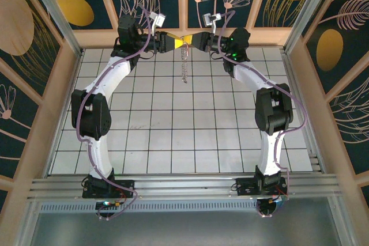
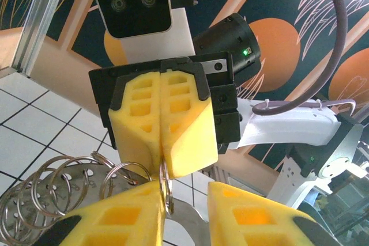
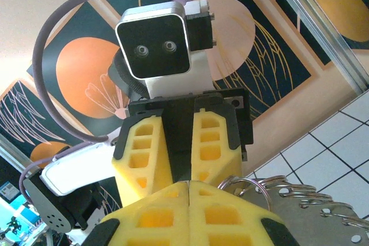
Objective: Put the keys on the keyring
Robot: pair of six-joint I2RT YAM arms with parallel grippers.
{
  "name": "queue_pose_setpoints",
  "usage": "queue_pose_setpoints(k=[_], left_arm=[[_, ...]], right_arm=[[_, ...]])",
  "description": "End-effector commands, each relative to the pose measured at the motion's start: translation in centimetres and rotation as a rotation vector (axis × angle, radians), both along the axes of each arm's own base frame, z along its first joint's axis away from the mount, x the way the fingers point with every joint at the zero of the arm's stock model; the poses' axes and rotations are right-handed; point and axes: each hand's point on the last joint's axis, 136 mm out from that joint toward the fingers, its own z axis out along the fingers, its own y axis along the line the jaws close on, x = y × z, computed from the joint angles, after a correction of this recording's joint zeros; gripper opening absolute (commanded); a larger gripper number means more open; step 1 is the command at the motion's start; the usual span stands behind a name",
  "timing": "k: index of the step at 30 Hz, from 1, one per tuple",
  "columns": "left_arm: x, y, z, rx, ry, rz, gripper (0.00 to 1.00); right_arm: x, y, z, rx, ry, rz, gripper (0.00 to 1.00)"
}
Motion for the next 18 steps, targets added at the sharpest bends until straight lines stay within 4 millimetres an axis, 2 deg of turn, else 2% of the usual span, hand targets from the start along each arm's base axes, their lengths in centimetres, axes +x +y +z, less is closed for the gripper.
queue_pose_setpoints(k=[1,12,18], left_arm=[[-0.11,-0.32,1.21,-0.017,-0.058,-0.011,0.23],[0.36,-0.42,1.55,-0.039,-0.056,0.004,0.17],[0.57,-0.47,1.69,-0.050,-0.054,0.014,0.02]], right_arm=[[-0.96,0.62,0.95,0.012,-0.068,0.021,0.00],[-1.39,1.27,0.77,-0.011,-0.074,0.034,0.00],[-1.50,1.45,0.80,-0.013,-0.076,0.037,0.00]])
